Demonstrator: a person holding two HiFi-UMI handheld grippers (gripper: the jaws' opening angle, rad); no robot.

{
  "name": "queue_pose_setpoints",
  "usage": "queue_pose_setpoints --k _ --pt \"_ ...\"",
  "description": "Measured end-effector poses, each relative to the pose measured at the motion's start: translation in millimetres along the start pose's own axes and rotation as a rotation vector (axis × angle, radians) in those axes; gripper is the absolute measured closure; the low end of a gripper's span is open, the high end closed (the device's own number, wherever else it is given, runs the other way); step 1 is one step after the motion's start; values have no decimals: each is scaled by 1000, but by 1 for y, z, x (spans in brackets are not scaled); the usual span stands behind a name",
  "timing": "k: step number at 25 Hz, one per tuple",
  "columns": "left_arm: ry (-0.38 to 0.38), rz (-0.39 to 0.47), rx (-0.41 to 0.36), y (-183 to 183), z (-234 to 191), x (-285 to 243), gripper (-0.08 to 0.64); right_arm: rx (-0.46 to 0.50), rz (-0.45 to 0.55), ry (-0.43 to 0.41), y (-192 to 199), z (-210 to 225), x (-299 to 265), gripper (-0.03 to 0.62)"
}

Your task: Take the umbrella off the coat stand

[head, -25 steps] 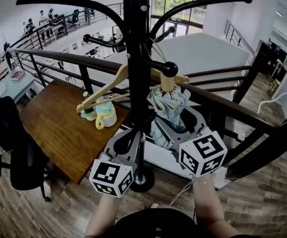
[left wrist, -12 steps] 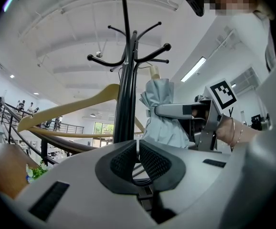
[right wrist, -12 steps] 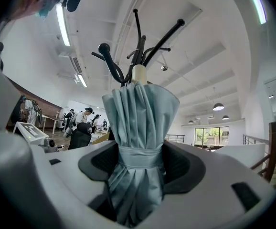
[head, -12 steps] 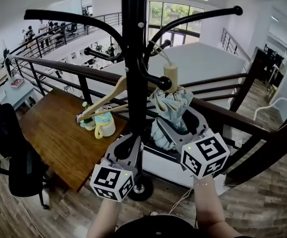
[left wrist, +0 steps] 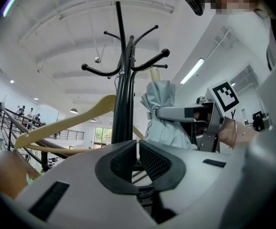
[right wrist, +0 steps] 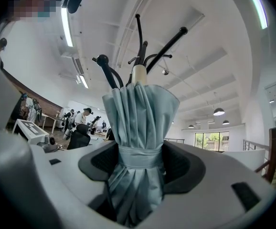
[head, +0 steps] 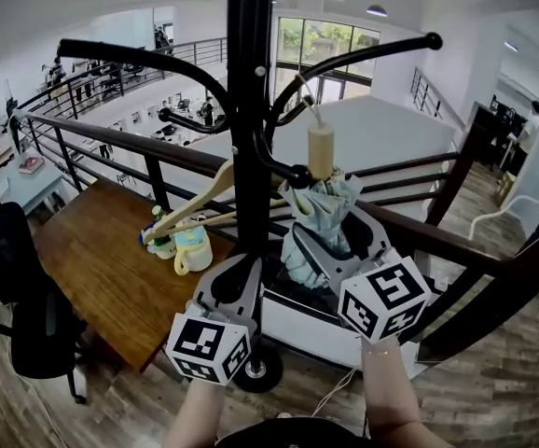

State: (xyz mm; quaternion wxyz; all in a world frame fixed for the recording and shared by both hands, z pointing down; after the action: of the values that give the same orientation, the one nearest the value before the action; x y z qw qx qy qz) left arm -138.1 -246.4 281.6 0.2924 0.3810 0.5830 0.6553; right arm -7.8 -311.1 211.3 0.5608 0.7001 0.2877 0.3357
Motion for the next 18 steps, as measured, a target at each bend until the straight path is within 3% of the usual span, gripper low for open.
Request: queue_pose_setpoints --k 18 --pt "54 35 2 -12 14 -24 532 6 77 85 -38 47 7 308"
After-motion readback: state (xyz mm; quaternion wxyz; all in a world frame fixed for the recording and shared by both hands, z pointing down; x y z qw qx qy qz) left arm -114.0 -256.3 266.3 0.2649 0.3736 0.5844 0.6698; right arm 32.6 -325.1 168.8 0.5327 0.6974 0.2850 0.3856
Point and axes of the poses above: the fingertips, and each gripper's own axes: x backward along the fingers, z to its right, y out of its underside, the point moved 5 cm from there along x, backward along the fingers, and after that the axes turned 15 degrees about y, right-handed, at the moved point
